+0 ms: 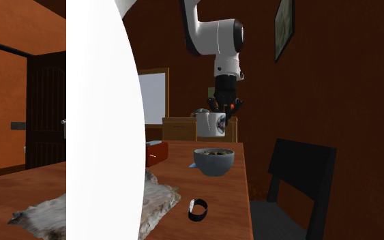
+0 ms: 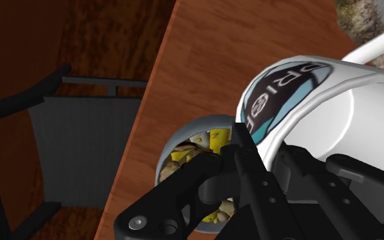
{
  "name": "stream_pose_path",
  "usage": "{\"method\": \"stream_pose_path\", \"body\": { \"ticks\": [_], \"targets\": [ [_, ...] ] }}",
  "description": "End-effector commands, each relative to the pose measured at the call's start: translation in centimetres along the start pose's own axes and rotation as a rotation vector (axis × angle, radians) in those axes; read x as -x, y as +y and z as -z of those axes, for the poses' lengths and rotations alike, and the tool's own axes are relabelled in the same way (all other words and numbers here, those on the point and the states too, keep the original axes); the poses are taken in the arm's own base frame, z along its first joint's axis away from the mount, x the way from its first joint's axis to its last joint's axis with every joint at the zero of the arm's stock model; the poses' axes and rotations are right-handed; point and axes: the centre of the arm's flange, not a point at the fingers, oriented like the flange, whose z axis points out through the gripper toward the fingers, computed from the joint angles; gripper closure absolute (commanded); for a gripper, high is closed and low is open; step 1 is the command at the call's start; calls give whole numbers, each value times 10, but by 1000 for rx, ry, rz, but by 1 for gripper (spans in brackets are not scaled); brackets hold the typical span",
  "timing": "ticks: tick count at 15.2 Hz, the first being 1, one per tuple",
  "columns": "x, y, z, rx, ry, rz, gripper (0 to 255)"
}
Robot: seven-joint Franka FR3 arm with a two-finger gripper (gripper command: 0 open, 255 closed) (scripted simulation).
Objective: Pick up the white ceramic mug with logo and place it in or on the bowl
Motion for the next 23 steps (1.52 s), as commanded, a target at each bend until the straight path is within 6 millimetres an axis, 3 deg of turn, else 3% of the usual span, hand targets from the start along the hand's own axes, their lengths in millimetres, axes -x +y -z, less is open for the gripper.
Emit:
{"method": "stream_pose_path", "body": {
  "ticks": [1, 8, 23],
  "targets": [
    [-22, 7, 3, 0, -1, 1, 255],
    [-116, 32, 15, 0, -1, 1, 255],
    [-116, 37, -64, 0, -1, 1, 255]
  ]
}}
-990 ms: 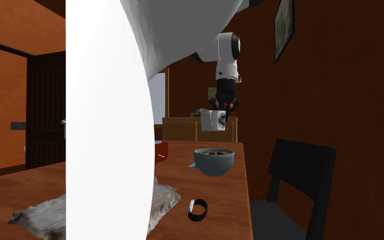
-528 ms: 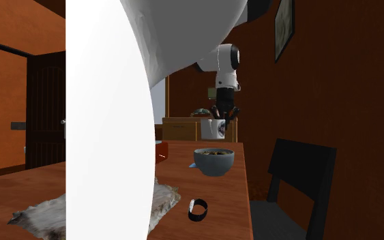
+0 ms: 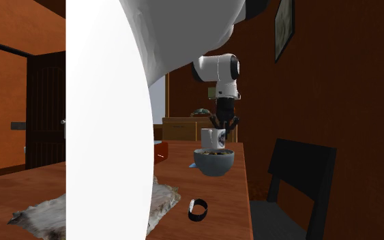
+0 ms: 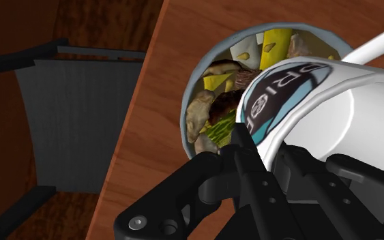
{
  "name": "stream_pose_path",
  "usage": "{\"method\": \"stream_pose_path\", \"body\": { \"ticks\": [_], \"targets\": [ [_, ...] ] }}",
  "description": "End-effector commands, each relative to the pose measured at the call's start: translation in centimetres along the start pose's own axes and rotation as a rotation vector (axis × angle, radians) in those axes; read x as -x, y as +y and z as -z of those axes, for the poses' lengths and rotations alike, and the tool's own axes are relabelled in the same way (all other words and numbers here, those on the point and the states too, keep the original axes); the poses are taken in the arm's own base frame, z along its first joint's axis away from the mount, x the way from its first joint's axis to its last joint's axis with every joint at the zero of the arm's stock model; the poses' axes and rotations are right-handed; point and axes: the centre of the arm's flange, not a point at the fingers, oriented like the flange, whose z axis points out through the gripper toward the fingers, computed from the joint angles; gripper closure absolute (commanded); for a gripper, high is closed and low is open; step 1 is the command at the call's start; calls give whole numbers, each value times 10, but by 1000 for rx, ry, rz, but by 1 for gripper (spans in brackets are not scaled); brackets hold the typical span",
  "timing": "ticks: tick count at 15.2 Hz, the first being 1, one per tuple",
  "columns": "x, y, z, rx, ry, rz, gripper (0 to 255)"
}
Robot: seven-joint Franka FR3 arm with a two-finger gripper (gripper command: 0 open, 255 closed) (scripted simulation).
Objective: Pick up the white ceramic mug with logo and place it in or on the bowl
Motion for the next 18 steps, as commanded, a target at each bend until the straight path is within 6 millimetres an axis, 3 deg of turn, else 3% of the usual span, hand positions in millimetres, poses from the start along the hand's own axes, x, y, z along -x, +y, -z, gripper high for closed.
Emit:
{"method": "stream_pose_path", "body": {
  "ticks": [1, 9, 10, 15, 18],
  "targets": [
    [0, 1, -11, 0, 1, 0, 255],
    [0, 1, -11, 0, 1, 0, 255],
    [0, 1, -11, 0, 1, 0, 0],
    [0, 1, -11, 0, 1, 0, 0],
    [0, 1, 29, 0, 1, 0, 0]
  ]
}}
